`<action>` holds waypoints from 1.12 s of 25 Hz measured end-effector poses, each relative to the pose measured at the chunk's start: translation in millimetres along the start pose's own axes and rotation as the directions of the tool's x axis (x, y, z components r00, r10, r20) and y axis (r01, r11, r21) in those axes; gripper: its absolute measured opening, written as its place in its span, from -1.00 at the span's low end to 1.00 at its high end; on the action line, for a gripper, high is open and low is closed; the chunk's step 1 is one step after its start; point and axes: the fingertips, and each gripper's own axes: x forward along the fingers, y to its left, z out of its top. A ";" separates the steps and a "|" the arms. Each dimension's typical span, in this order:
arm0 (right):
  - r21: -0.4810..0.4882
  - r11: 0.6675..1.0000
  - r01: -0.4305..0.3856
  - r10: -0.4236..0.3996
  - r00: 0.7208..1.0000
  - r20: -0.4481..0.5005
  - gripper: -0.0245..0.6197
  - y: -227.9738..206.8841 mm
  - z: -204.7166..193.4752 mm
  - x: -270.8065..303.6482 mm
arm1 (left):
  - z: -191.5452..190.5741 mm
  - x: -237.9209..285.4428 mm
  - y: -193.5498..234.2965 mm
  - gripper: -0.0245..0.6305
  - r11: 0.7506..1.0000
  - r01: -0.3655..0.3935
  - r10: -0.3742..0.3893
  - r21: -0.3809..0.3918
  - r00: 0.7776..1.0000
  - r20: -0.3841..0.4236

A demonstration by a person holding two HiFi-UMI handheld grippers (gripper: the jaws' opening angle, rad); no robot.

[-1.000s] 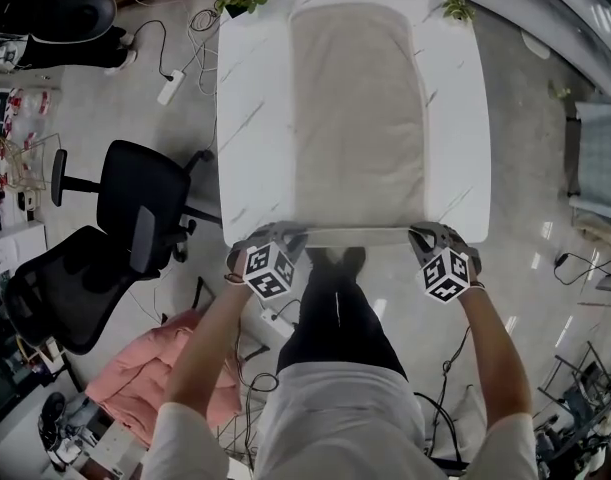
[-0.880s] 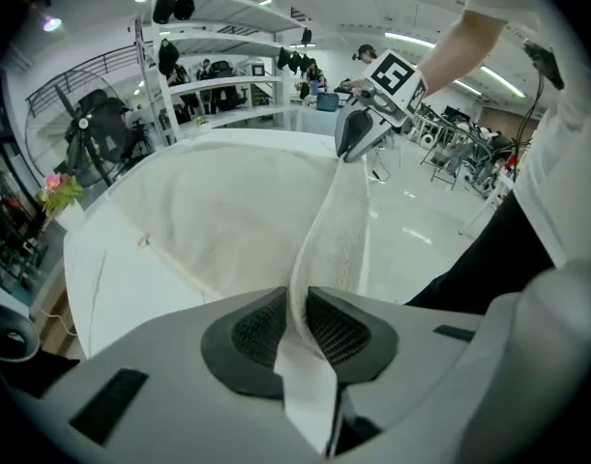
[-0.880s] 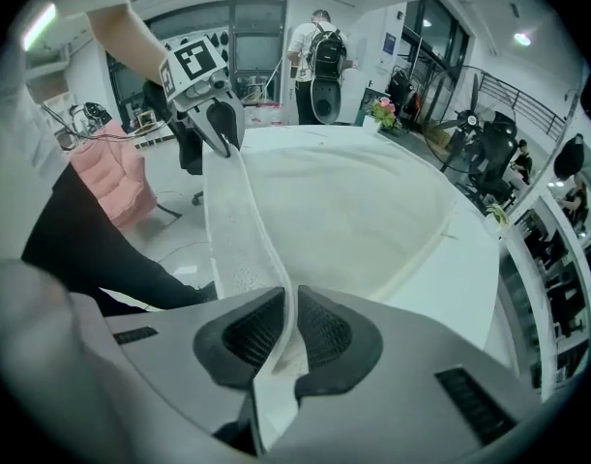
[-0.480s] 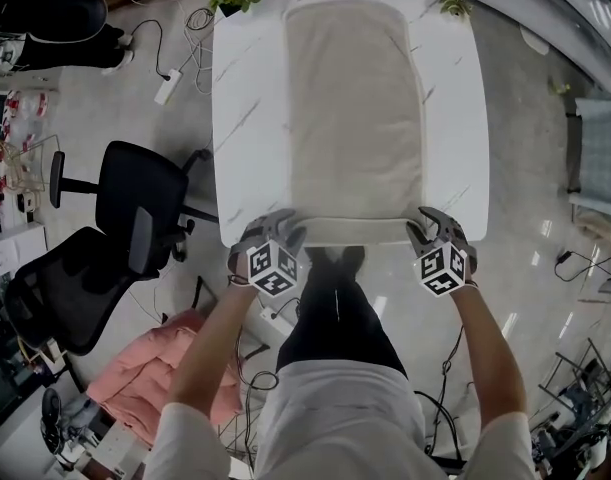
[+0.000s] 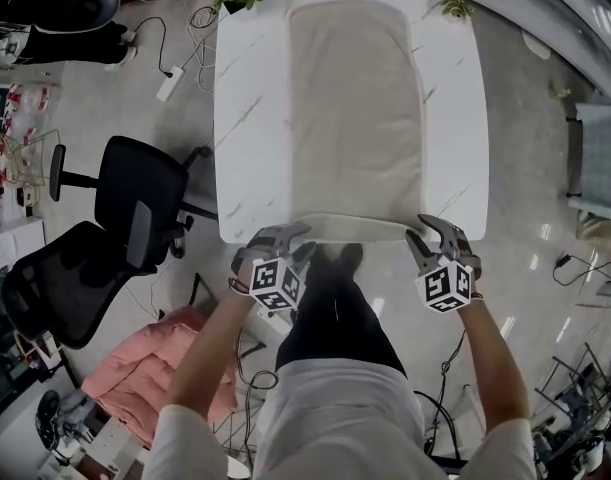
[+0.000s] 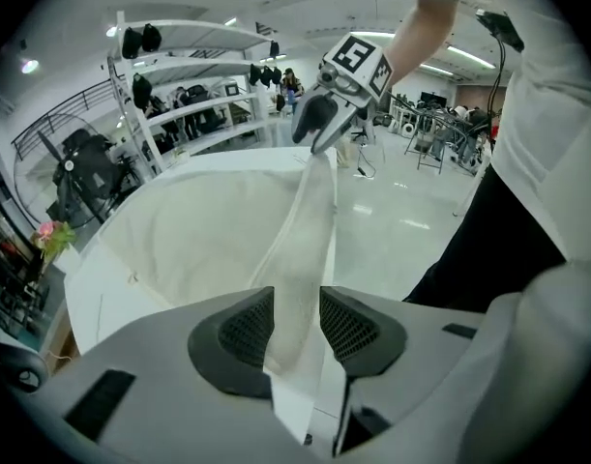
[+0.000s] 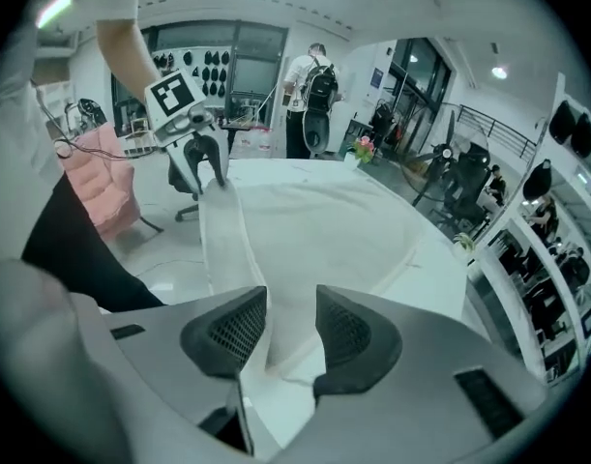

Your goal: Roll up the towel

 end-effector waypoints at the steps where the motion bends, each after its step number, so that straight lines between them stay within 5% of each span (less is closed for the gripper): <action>1: 0.007 0.999 0.036 -0.036 0.999 0.002 -0.39 -4.7 1.0 -1.4 | -4.2 4.9 -2.8 -0.42 1.000 0.008 -0.008 -0.006 1.000 -0.013; 4: 0.066 0.996 0.067 -0.067 0.998 0.006 -0.40 -12.5 0.8 -2.4 | -15.2 14.7 -6.0 -0.42 1.000 0.016 -0.016 -0.019 0.999 -0.044; 6: 0.076 0.996 -0.048 0.046 0.999 0.028 -0.49 4.1 2.3 -1.3 | -18.4 17.7 -6.5 -0.42 1.000 0.009 -0.010 -0.017 0.998 -0.058; 10: -0.074 0.972 -0.222 0.220 0.975 -0.037 -0.45 48.7 -14.8 7.7 | -19.7 21.3 -4.6 -0.47 1.000 -0.008 0.008 -0.012 0.998 -0.067; 17: -0.173 0.962 -0.211 0.194 0.975 -0.106 -0.44 53.0 -46.7 36.3 | -22.2 24.0 -2.8 -0.50 0.997 0.006 -0.009 -0.083 0.999 -0.036; 19: -0.218 0.955 -0.200 0.180 0.978 -0.109 -0.70 53.6 -48.1 38.7 | -23.9 24.2 -3.2 -0.72 0.996 -0.005 0.001 -0.088 0.999 -0.047; 22: -0.256 0.944 -0.206 0.182 0.977 -0.114 -0.81 58.6 -48.4 36.1 | -24.9 23.0 -5.7 -0.81 0.995 -0.007 0.001 -0.099 0.998 -0.063; 28: -0.202 0.937 -0.284 0.264 0.957 -0.119 -0.82 72.2 -46.7 6.2 | -15.3 2.9 -34.0 -0.83 0.990 0.095 -0.104 -0.101 0.991 -0.085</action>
